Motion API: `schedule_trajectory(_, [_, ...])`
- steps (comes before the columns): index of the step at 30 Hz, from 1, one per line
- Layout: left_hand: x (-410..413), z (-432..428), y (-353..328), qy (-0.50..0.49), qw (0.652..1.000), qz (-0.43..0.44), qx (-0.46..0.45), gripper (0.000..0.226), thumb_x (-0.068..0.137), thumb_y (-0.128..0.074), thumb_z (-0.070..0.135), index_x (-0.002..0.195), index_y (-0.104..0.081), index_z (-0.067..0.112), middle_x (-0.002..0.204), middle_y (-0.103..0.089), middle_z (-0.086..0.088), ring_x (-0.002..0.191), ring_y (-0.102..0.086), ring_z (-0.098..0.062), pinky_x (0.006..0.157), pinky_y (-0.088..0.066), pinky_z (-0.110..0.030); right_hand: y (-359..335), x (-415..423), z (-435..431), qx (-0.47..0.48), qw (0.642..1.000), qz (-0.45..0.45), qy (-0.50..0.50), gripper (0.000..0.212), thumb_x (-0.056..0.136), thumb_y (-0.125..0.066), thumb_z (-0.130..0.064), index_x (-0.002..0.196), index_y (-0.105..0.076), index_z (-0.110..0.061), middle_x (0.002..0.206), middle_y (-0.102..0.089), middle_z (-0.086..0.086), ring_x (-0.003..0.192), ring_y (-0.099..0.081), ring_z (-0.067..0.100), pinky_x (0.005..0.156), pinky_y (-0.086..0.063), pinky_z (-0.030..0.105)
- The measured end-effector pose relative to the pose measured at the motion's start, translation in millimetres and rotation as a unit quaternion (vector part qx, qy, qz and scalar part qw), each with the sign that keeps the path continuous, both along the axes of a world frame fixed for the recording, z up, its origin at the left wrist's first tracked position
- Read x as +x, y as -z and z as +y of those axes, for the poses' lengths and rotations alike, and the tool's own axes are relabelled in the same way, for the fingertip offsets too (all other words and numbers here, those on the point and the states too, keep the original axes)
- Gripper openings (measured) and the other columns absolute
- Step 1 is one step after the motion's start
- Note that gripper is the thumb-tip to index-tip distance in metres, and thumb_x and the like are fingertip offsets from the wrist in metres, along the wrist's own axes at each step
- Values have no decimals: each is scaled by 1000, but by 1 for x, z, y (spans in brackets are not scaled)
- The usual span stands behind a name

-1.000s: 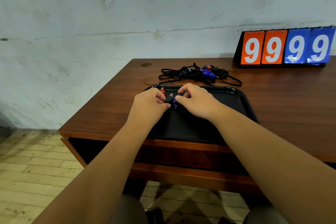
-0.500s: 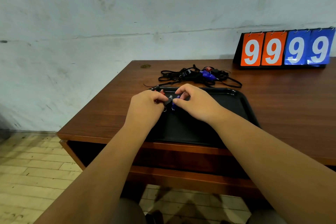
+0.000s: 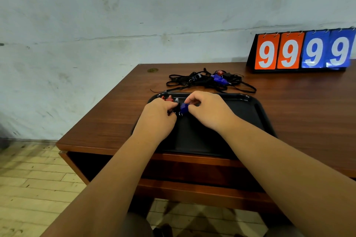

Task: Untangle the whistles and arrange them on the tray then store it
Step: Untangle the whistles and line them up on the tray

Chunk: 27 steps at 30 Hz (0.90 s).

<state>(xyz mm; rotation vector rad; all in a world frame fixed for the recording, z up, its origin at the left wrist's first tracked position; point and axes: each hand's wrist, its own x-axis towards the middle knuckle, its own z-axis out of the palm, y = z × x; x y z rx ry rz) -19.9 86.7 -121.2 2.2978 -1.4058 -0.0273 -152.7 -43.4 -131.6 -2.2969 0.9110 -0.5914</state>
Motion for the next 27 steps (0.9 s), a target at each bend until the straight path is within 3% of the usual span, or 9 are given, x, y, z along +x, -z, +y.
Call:
schedule_trajectory(5, [1,-3,2,0,1000,-19,-10,50,107,-53,17,155,-56,35,147,-64,-2,127,-63,-21,106,-47,-28,0,2,4,-60,998,33,-3,36,99,-57,-38,130,-74,-42,130,-74,-15,118,-65,11,107,-54,43])
schedule_trajectory(9, [7,-5,8,10,999,-32,-12,52,106,-54,19,156,-54,36,151,-61,-2,129,-62,-22,106,-47,-29,0,4,5,-70,996,49,-4,38,103,-56,-36,138,-70,-41,139,-71,-13,129,-62,14,114,-48,47])
schedule_trajectory(16, [12,-5,11,13,999,-7,-41,52,102,-61,18,151,-59,38,117,-67,12,97,-57,-7,92,-45,-21,-1,4,4,-65,997,46,4,43,104,-53,-33,144,-66,-41,144,-68,-12,133,-59,16,116,-47,47])
schedule_trajectory(21, [11,-6,6,16,999,-31,-21,52,104,-57,18,151,-59,39,138,-69,7,121,-64,-15,105,-45,-26,-1,2,5,-68,996,59,-5,42,105,-52,-33,143,-66,-43,141,-69,-12,130,-61,16,113,-48,47])
schedule_trajectory(27, [13,-8,8,16,999,-19,-24,52,104,-59,18,152,-58,38,136,-68,8,119,-64,-13,105,-45,-26,-1,3,3,-66,996,66,-7,43,107,-50,-32,146,-64,-42,145,-68,-10,134,-59,17,116,-46,48])
